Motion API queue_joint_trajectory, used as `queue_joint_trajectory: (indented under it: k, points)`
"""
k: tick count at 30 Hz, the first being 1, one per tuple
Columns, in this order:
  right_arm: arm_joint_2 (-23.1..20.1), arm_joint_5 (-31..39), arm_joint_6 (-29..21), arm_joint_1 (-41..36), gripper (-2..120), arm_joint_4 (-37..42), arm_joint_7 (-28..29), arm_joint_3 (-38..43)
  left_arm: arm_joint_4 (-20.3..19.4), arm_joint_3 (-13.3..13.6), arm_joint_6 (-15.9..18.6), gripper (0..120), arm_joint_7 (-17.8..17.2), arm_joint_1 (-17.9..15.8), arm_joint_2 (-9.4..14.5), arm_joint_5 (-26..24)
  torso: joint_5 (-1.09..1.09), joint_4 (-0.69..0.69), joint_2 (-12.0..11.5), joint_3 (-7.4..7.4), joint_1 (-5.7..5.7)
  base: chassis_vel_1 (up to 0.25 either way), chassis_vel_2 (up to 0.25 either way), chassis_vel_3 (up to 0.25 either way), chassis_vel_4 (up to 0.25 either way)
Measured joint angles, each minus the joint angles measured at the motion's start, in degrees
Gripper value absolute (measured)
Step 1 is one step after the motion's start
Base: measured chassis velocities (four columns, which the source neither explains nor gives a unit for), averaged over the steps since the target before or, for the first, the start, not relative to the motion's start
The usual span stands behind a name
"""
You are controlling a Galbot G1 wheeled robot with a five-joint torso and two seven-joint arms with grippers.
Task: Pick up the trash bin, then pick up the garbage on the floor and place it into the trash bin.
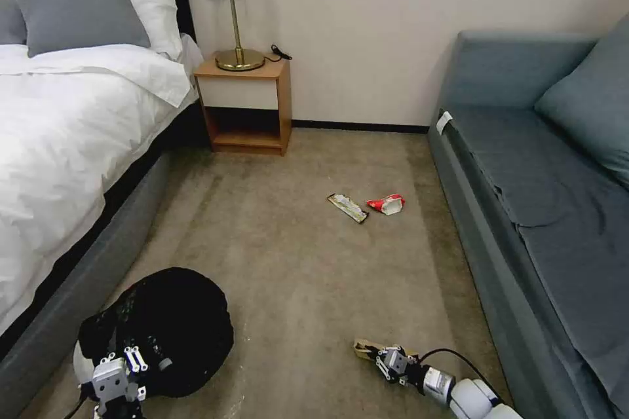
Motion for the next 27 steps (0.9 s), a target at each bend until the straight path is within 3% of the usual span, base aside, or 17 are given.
queue_joint_trajectory:
  k: [18,27]
  points:
    - [0.5,0.5,0.6,0.1,0,1.7,-0.1,1.5,-0.9,0.6,-0.4,6,-0.4,1.0,-0.2,0.7,0.02,0.0,0.0,0.0,0.0,0.0,0.0,0.0,0.0]
    - [0.2,3.6,-2.0,3.5,0,6.5,0.0,1.8,-2.0,1.7,-0.6,6,-0.6,1.6,-0.7,1.8,0.0,0.0,0.0,0.0,0.0,0.0,0.0,0.0,0.0]
